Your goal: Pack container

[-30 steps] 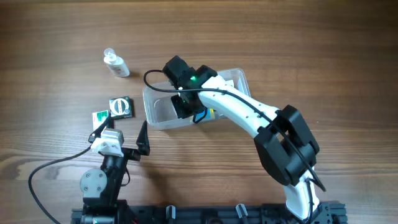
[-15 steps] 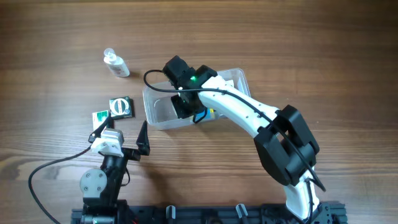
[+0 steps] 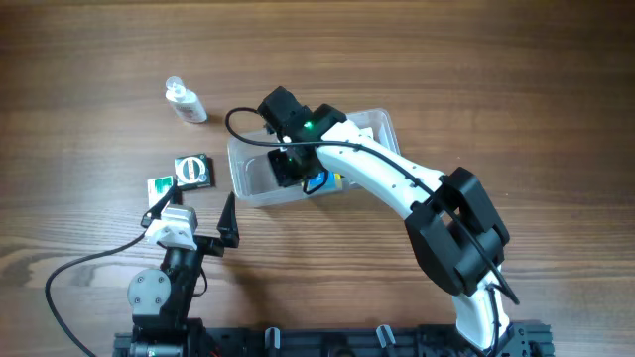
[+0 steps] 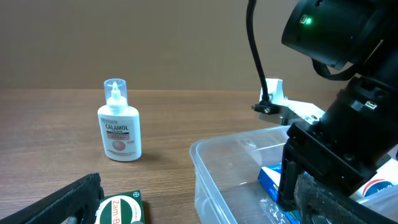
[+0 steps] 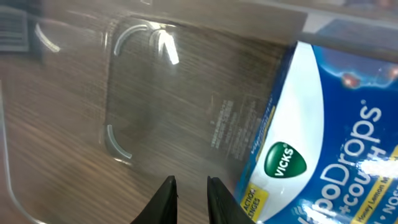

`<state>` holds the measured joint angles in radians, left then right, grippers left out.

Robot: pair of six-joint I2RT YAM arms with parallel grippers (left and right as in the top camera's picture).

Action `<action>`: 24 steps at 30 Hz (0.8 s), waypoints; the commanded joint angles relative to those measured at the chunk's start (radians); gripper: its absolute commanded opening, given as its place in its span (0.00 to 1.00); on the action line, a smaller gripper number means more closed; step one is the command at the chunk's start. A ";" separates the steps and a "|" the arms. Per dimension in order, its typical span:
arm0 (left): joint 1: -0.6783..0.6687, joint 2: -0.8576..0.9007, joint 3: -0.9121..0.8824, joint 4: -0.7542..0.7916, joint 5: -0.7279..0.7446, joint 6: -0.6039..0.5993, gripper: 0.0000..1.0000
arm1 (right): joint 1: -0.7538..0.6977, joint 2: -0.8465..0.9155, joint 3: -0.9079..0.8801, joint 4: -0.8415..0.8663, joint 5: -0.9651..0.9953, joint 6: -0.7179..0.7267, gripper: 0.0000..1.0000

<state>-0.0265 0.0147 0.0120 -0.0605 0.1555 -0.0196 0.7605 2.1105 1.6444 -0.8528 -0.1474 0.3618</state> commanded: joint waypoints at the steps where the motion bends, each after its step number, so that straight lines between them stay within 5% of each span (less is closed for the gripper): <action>1: -0.006 -0.005 -0.006 -0.001 0.009 0.015 1.00 | 0.002 0.035 -0.004 0.004 -0.020 0.005 0.17; 24: -0.006 -0.005 -0.006 -0.001 0.008 0.015 1.00 | 0.001 0.039 -0.002 -0.014 0.058 -0.021 0.18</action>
<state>-0.0265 0.0147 0.0120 -0.0605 0.1555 -0.0196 0.7605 2.1281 1.6436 -0.8597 -0.1349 0.3531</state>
